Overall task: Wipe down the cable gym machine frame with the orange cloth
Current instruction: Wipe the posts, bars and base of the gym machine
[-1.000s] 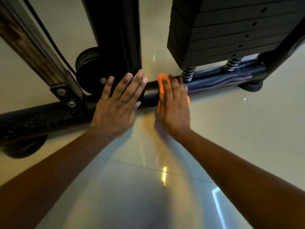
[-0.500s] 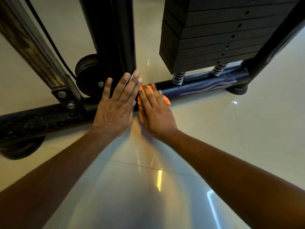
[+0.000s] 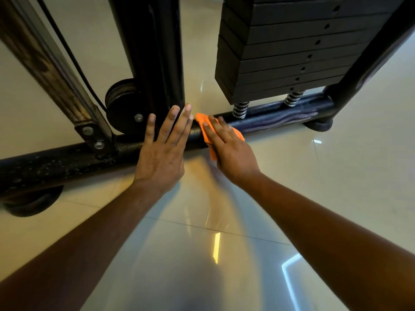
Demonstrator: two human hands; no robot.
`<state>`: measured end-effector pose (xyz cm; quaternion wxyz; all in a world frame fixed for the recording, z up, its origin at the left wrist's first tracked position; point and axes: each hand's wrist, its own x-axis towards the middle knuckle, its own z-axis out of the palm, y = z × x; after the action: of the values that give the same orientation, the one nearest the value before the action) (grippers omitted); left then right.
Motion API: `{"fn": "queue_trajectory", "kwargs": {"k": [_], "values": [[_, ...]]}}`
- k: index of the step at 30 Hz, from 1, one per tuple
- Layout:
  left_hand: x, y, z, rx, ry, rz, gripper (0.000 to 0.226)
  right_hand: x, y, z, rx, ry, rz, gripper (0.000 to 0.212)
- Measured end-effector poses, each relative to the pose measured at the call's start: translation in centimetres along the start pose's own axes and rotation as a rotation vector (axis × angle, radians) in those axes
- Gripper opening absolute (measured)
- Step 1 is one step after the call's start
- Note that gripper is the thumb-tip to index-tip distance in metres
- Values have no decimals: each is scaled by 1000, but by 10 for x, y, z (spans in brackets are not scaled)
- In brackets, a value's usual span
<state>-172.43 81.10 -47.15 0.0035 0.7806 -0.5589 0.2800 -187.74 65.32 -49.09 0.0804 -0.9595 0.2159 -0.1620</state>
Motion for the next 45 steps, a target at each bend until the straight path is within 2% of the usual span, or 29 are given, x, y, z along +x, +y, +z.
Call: {"fn": "queue_trajectory", "kwargs": {"k": [4, 8, 10, 15, 18, 24, 31, 34, 38, 41, 45], "values": [[-8, 6, -16, -78, -94, 27, 81, -18, 18, -28, 46, -81, 47, 76], [-4, 27, -40, -413, -238, 39, 73, -48, 22, -62, 184, -26, 154, 59], [5, 38, -51, -579, -300, 20, 71, -61, 22, -79, 199, -17, 178, 57], [34, 64, -70, -712, -330, -84, 67, -93, 26, -114, 218, 30, 230, 54], [45, 77, -79, -728, -357, -126, 65, -103, 40, -122, 226, 73, 296, 55], [56, 73, -77, -716, -380, -87, 63, -102, 62, -113, 229, 117, 338, 55], [79, 72, -37, -665, -344, -168, 61, -57, 72, -79, 266, 136, 360, 55], [94, 74, -16, -653, -339, -179, 54, -39, 77, -58, 256, 138, 319, 58], [114, 76, 16, -633, -331, -198, 45, -16, 69, -15, 291, 210, 360, 58], [118, 84, 27, -582, -288, -173, 41, -10, 59, 13, 172, 261, 330, 62], [109, 88, 33, -542, -225, -160, 46, -13, 93, 18, -52, 295, 274, 64]]}}
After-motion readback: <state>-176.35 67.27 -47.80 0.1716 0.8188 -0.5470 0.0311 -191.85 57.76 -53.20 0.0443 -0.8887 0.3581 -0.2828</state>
